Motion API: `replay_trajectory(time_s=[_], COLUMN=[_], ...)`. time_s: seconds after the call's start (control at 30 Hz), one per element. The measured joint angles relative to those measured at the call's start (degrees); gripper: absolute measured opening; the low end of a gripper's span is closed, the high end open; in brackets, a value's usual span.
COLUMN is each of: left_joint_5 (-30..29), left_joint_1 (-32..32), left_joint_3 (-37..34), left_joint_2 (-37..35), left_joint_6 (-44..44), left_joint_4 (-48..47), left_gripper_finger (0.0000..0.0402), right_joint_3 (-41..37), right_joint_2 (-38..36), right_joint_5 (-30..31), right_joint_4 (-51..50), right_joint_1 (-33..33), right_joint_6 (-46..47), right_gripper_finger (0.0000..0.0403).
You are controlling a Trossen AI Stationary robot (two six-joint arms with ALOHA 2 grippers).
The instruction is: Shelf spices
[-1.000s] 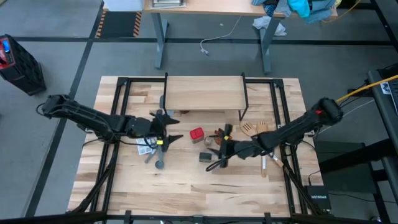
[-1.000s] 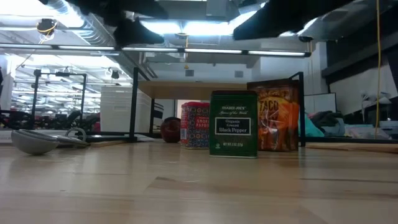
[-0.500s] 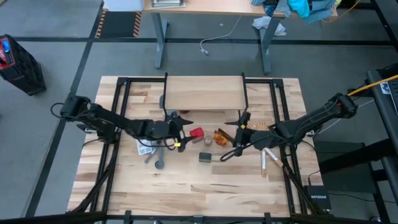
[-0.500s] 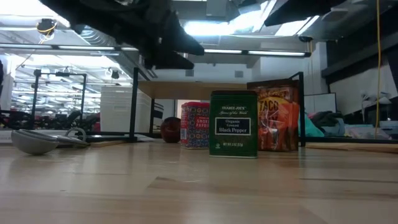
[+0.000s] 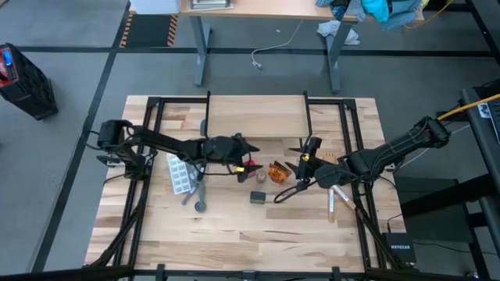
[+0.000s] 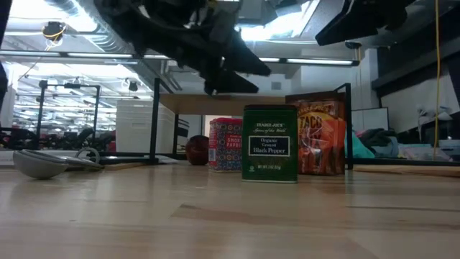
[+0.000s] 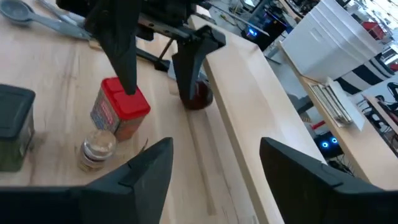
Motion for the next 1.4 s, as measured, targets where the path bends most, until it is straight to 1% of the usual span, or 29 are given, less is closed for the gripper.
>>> replay_trajectory(time_s=[0.13,0.27,0.37,0.47,0.73,0.87,1.07,1.13,1.23,1.4], left_joint_5=[3.4,5.7,7.1,8.2,9.9,11.7,11.8,11.8,11.8,11.9], left_joint_1=[1.1,1.7,1.9,2.0,2.0,2.1,1.8,1.6,1.2,0.8], left_joint_3=[3.1,6.5,9.1,11.4,15.9,17.7,19.1,19.1,19.1,19.1], left_joint_2=[4.1,7.8,10.1,12.2,16.5,18.5,20.1,20.1,20.0,19.8], left_joint_6=[0.1,1.3,2.0,2.1,3.3,3.3,4.6,5.4,5.9,6.6], left_joint_4=[0.0,-0.3,-1.4,-3.0,-3.0,-3.0,-3.1,-2.8,-2.9,-3.0], left_gripper_finger=[0.0329,0.0329,0.0329,0.0329,0.0329,0.0329,0.0326,0.0314,0.0282,0.02], right_joint_3=[0.0,0.0,0.0,0.0,0.0,0.0,0.0,0.0,0.0,0.0], right_joint_2=[0.0,0.0,-0.2,-0.2,-0.3,-0.3,-0.3,-0.3,-0.3,-0.3], right_joint_5=[0.8,2.7,3.1,3.5,3.5,3.5,4.0,4.5,5.3,7.3], right_joint_4=[-1.5,-3.1,-3.8,-4.1,-5.3,-5.4,-5.4,-5.5,-5.6,-5.7], right_joint_1=[0.0,0.0,0.0,0.0,0.0,0.0,0.0,0.0,0.0,0.0], right_joint_6=[0.0,0.0,0.0,0.0,0.0,0.0,0.0,0.0,0.0,0.0], right_gripper_finger=[0.0246,0.0246,0.0246,0.0246,0.0246,0.0246,0.0246,0.0246,0.0246,0.0246])
